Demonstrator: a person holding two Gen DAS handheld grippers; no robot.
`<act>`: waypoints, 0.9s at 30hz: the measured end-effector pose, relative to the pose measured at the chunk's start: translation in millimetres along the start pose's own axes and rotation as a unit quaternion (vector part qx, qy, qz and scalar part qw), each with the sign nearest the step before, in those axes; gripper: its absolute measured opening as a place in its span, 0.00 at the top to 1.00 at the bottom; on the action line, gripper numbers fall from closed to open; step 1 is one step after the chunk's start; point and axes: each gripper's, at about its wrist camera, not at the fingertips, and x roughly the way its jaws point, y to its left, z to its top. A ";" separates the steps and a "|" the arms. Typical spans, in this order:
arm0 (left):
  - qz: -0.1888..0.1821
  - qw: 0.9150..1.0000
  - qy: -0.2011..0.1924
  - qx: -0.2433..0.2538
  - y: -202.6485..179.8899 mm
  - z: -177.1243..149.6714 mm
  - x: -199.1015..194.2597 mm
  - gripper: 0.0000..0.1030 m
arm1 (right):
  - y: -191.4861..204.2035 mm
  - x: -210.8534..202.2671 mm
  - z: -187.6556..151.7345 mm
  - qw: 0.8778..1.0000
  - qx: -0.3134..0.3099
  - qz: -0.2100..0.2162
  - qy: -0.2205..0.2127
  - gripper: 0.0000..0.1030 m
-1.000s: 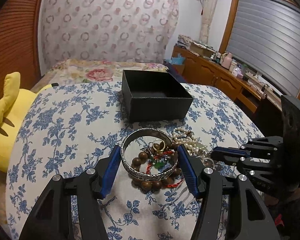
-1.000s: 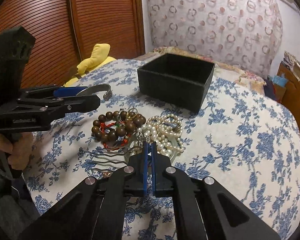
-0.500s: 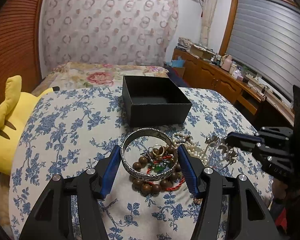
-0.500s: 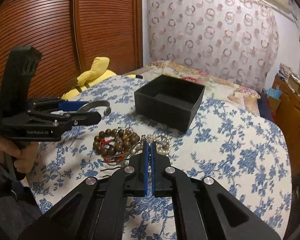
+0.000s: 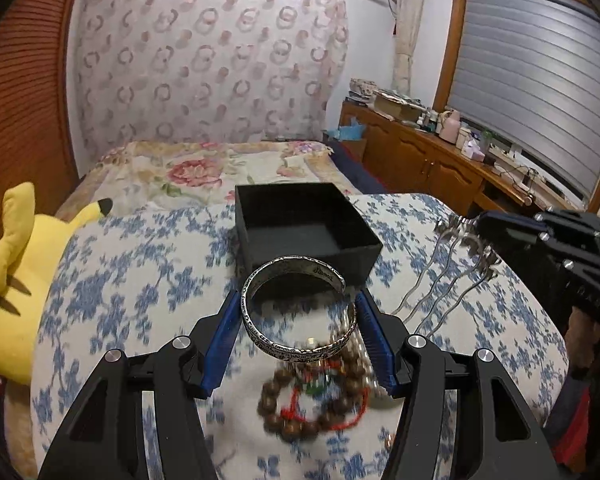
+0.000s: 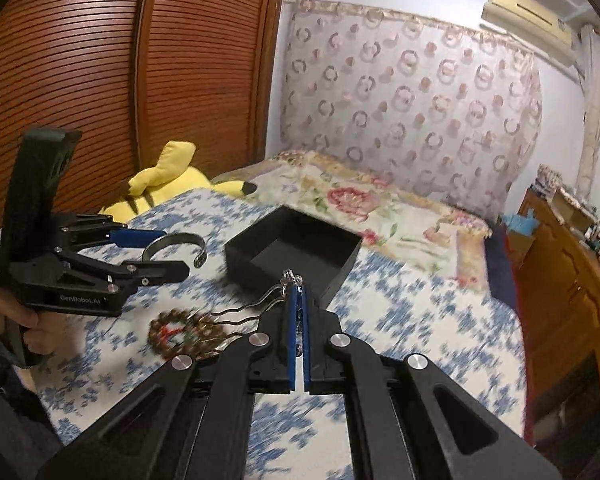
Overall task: Organize jewelry
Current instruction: 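Carry the bangle and combs into the black box and release both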
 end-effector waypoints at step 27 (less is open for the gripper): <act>0.018 0.998 0.052 0.007 12.8 62.8 113.6 0.45 | -77.8 104.7 61.3 1.000 0.004 -0.013 -0.007 0.97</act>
